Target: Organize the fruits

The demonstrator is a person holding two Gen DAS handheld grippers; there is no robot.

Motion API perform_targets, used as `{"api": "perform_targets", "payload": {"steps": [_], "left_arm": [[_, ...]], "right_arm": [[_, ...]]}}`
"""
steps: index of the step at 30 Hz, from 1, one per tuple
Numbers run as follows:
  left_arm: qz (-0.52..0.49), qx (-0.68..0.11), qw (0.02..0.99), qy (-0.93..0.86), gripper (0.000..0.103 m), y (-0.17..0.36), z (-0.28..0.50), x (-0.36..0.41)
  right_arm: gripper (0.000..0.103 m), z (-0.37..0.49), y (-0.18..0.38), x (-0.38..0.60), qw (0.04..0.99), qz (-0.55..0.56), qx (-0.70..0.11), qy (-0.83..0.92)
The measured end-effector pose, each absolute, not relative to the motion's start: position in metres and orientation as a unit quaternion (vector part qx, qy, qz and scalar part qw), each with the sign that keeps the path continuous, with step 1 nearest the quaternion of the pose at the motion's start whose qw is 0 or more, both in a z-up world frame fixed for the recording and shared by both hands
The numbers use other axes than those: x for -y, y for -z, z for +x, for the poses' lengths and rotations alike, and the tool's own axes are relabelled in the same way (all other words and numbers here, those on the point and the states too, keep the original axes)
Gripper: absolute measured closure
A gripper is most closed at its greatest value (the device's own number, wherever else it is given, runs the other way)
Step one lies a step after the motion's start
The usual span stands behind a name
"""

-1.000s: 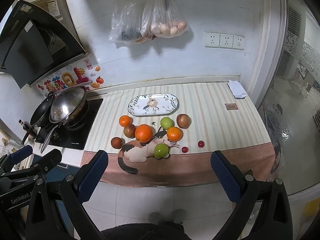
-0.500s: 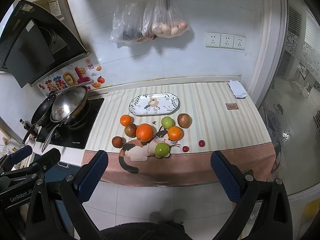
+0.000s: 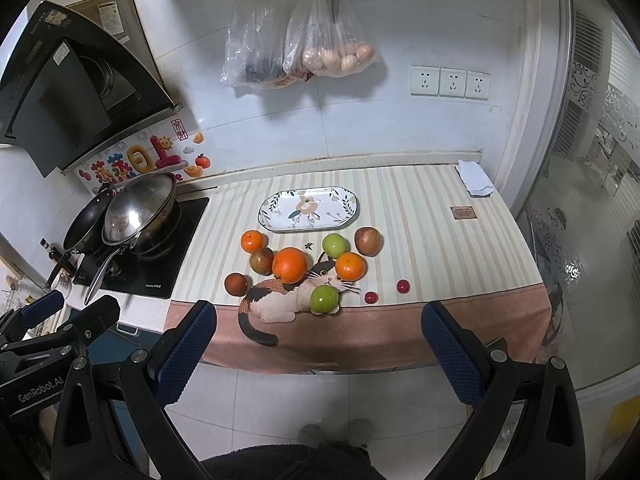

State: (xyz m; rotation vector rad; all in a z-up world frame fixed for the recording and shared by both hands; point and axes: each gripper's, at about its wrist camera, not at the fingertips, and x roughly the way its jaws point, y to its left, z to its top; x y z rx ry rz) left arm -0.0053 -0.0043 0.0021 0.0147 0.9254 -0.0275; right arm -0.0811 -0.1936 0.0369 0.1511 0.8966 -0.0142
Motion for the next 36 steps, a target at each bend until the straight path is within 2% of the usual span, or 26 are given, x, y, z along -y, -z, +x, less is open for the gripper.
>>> {"api": "perform_targets", "payload": {"steps": [24, 31, 36], "left_arm": [[0.009, -0.443, 0.896, 0.018, 0.0, -0.01, 0.012, -0.008], [0.033, -0.448, 0.893, 0.004, 0.0, 0.025, 0.052, -0.024], [0.043, -0.474, 0.88, -0.002, 0.0, 0.063, 0.095, -0.032]], "right_arm": [[0.0, -0.087, -0.048, 0.187, 0.902, 0.096, -0.42, 0.033], [0.0, -0.065, -0.017, 0.181, 0.894, 0.123, -0.427, 0.058], [0.0, -0.024, 0.025, 0.182, 0.876, 0.14, -0.454, 0.074]]}}
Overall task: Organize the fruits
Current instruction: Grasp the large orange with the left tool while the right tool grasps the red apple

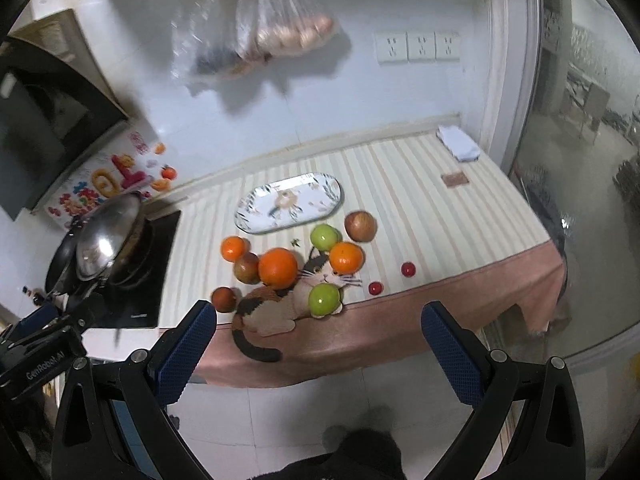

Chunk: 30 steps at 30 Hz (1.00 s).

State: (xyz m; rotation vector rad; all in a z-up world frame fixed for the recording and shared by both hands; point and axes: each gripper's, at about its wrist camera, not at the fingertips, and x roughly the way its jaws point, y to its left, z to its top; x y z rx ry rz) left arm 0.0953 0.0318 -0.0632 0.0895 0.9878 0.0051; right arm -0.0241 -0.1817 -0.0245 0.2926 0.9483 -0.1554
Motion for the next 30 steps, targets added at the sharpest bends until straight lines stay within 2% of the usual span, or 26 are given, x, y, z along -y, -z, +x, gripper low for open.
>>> {"api": "perform_targets", "payload": {"steps": [12, 20, 26, 30], "left_arm": [[-0.011, -0.632, 0.773, 0.047, 0.0, 0.197, 0.233, 0.001], [0.078, -0.683, 0.721, 0.087, 0.001, 0.278, 0.299, 0.076], [0.131, -0.719, 0.674, 0.109, 0.001, 0.329, 0.32, 0.104], [0.162, -0.719, 0.665, 0.12, 0.003, 0.344, 0.322, 0.121]], "right_arm": [[0.0, 0.099, 0.161, 0.238, 0.81, 0.205, -0.546, 0.068], [0.0, 0.168, 0.248, 0.272, 0.756, 0.223, -0.611, 0.065], [0.0, 0.193, 0.287, 0.284, 0.726, 0.232, -0.646, 0.054], [0.0, 0.204, 0.303, 0.289, 0.713, 0.24, -0.657, 0.047]]}}
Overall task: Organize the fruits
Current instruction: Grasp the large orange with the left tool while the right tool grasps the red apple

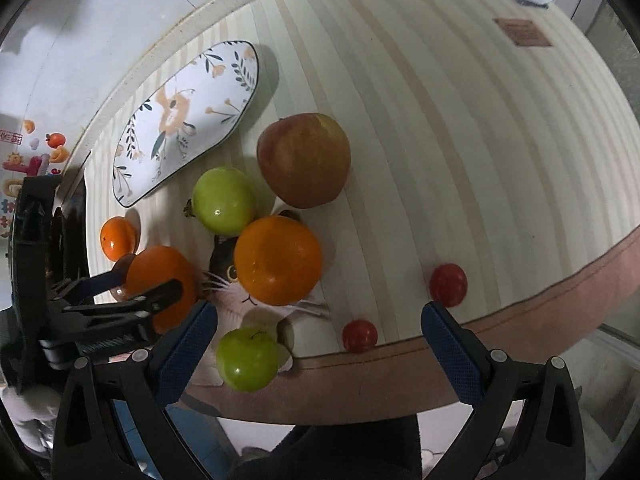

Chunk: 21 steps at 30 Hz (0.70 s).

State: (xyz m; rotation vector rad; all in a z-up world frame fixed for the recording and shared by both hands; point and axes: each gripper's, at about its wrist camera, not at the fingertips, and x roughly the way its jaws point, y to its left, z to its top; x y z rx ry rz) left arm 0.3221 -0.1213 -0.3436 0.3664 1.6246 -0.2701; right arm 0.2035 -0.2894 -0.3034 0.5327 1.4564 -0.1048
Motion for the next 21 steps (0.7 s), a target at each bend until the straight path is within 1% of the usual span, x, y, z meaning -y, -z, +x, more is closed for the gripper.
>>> {"api": "perform_targets", "payload": {"steps": [2, 4, 6, 8, 14, 17, 19, 21], "left_arm": [[0.178, -0.72, 0.661, 0.116, 0.005, 0.351, 0.321, 0.126], [0.193, -0.709, 0.67, 0.109, 0.011, 0.354, 0.321, 0.126], [0.2, -0.701, 0.677, 0.099, 0.023, 0.357, 0.321, 0.123], [0.196, -0.698, 0.682, 0.095, 0.028, 0.357, 0.322, 0.116], [0.189, -0.695, 0.686, 0.1, 0.028, 0.354, 0.323, 0.108], [0.184, -0.692, 0.691, 0.095, 0.029, 0.353, 0.324, 0.104], [0.175, -0.691, 0.695, 0.092, 0.03, 0.357, 0.318, 0.111], [0.165, -0.691, 0.698, 0.088, 0.03, 0.359, 0.32, 0.112]], "right_arm": [[0.0, 0.208, 0.31, 0.292, 0.709, 0.243, -0.66, 0.047], [0.0, 0.211, 0.312, 0.295, 0.709, 0.248, -0.659, 0.049], [0.0, 0.216, 0.311, 0.297, 0.711, 0.251, -0.655, 0.051], [0.0, 0.225, 0.31, 0.301, 0.717, 0.251, -0.649, 0.052], [0.002, 0.266, 0.316, 0.304, 0.725, 0.239, -0.644, 0.046], [0.011, 0.284, 0.331, 0.306, 0.715, 0.242, -0.655, 0.041], [0.025, 0.295, 0.343, 0.308, 0.703, 0.261, -0.661, 0.03], [0.034, 0.301, 0.351, 0.308, 0.698, 0.271, -0.663, 0.021]]}}
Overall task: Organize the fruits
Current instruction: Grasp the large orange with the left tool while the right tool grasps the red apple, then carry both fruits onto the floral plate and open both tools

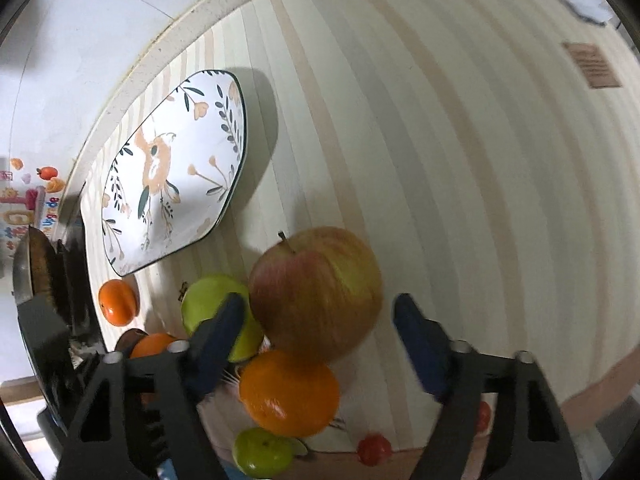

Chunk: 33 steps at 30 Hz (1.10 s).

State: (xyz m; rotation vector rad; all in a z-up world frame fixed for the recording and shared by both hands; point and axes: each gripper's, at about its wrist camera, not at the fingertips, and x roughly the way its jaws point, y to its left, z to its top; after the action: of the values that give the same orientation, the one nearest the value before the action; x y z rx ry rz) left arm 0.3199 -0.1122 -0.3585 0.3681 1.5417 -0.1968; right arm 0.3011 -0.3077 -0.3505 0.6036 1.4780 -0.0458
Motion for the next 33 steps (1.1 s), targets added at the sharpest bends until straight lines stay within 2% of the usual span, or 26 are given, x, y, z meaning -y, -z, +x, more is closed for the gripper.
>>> {"api": "perform_targets", "payload": {"steps": [12, 22, 24, 26, 27, 31, 33], "left_arm": [[0.126, -0.692, 0.704, 0.096, 0.031, 0.331, 0.314, 0.099], [0.067, -0.672, 0.727, 0.124, 0.035, 0.264, 0.34, 0.087], [0.046, -0.675, 0.725, 0.129, 0.043, 0.259, 0.346, 0.081], [0.025, -0.676, 0.724, 0.134, 0.063, 0.253, 0.352, 0.079], [0.024, -0.675, 0.725, 0.137, 0.063, 0.255, 0.364, 0.087], [0.044, -0.663, 0.732, 0.149, 0.058, 0.26, 0.379, 0.098], [0.038, -0.661, 0.736, 0.142, 0.045, 0.276, 0.396, 0.104]], "right_arm": [[0.035, 0.301, 0.346, 0.305, 0.727, 0.24, -0.644, 0.01], [0.035, 0.304, 0.31, 0.294, 0.753, 0.235, -0.614, -0.024], [0.035, 0.312, 0.297, 0.291, 0.761, 0.233, -0.604, -0.034], [0.035, 0.319, 0.289, 0.288, 0.767, 0.229, -0.598, -0.04], [0.035, 0.324, 0.287, 0.286, 0.769, 0.226, -0.596, -0.045], [0.035, 0.345, 0.288, 0.279, 0.77, 0.215, -0.598, -0.053], [0.035, 0.353, 0.293, 0.278, 0.766, 0.215, -0.603, -0.054]]}}
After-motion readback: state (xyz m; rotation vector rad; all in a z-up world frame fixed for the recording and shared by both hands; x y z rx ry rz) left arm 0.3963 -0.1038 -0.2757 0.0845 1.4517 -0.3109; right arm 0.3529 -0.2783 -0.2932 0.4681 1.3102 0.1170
